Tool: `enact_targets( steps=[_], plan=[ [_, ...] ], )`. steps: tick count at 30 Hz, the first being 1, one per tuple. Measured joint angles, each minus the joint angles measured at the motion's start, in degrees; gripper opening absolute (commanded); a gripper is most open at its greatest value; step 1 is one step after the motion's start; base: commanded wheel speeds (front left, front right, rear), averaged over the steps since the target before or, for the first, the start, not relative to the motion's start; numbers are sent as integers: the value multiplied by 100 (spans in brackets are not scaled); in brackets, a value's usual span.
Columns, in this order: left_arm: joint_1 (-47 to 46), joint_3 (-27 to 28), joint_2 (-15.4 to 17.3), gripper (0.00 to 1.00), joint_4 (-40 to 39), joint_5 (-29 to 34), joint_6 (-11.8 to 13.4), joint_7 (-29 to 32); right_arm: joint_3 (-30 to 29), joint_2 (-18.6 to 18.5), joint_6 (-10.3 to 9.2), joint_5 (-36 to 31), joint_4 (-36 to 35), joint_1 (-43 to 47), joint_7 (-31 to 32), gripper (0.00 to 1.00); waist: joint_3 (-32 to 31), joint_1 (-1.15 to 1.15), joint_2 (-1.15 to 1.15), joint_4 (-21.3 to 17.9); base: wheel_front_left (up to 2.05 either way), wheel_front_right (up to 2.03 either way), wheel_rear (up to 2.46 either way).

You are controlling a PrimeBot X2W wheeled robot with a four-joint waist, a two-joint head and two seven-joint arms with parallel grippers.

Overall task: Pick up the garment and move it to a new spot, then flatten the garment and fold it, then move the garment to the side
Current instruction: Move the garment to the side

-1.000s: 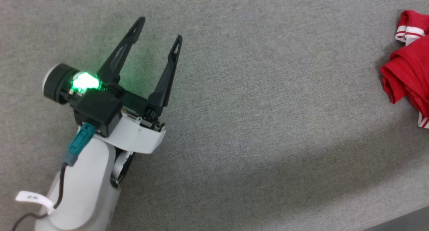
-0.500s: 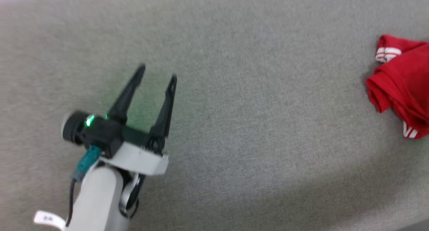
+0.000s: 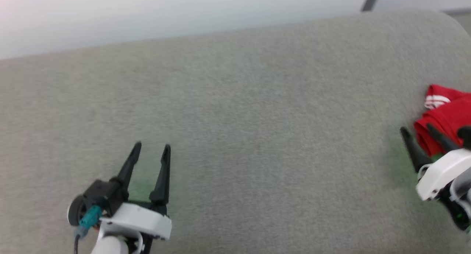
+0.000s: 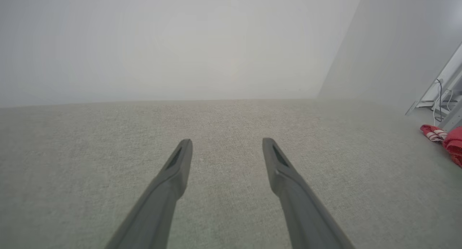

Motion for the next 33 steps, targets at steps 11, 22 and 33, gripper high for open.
enact_targets(
  steps=[11, 22, 33],
  plan=[
    [639, 375, -243, 100, 382, -20, -18, 0, -447, 559, 0, -208, -622, 693, -211, 100, -761, 0, 0, 700, 0, 0, 0],
    [895, 450, -234, 100, 209, -22, -23, 0, -1839, 1397, 0, -1279, -1307, 1391, -210, 100, -1373, 0, 0, 1074, 0, 0, 0],
    [1401, 668, -277, 100, -231, 4, -23, 0, -2713, 1569, 0, -1615, -1946, 2567, -210, 100, -1537, 0, 0, 1116, 0, 0, 0]
  ],
)
